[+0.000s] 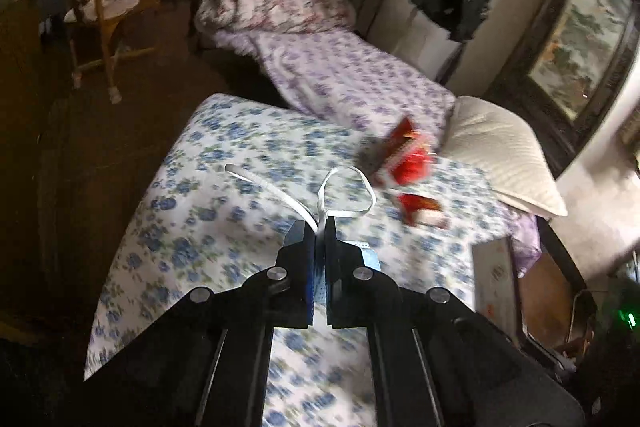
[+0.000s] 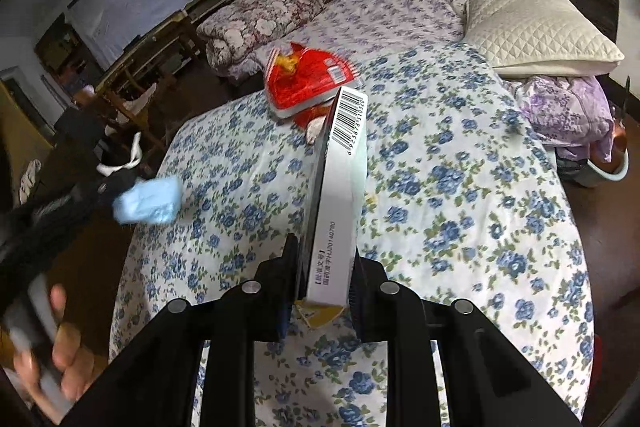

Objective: Collect trash
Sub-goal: 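Carry the medicine box and blue mask with both tools to the wastebasket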

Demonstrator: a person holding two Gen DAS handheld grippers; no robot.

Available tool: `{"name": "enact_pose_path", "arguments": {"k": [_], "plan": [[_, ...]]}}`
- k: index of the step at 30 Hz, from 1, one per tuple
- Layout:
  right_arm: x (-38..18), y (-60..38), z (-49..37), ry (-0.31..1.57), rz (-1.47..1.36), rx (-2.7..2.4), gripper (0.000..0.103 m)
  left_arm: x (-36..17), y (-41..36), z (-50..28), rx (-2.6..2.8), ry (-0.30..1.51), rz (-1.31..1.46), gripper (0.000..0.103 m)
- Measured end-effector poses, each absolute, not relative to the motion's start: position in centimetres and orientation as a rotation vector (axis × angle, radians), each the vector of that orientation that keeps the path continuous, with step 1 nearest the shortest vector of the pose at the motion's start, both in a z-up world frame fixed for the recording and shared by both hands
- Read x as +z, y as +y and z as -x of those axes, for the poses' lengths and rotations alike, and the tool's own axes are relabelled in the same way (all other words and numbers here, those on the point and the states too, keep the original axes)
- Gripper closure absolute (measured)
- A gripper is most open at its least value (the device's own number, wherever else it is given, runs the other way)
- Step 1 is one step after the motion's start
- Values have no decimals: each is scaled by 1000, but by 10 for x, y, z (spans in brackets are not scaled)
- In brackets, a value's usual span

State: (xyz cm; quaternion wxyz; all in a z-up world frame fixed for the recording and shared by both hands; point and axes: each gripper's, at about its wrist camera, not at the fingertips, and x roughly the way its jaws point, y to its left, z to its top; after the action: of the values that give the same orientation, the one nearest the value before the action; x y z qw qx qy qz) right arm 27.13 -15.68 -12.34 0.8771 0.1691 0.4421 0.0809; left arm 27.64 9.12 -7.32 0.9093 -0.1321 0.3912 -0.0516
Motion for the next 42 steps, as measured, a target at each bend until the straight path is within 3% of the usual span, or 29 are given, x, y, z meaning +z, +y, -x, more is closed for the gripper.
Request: {"name": "enact_pose_path", "arguments": {"k": [5,12,24,32,42], "plan": [[-112,-170,-254,881,-351,151,80,-53,58,-229,-188,766,223,98],[-94,-229,-172,828,-350,115,80,-67,3,-170,-322,839,157,98],[-126,-395,16,915,-397,-182,80,-57,-184,-93,-689,881,-41,98],[-162,-469,65,920,-518,-308,80,-108,-324,-56,-790,958,-219,98],[-248,-516,70,1051,-664,-332,80,-191,-400,-68,-787,1147,-266,98]]}}
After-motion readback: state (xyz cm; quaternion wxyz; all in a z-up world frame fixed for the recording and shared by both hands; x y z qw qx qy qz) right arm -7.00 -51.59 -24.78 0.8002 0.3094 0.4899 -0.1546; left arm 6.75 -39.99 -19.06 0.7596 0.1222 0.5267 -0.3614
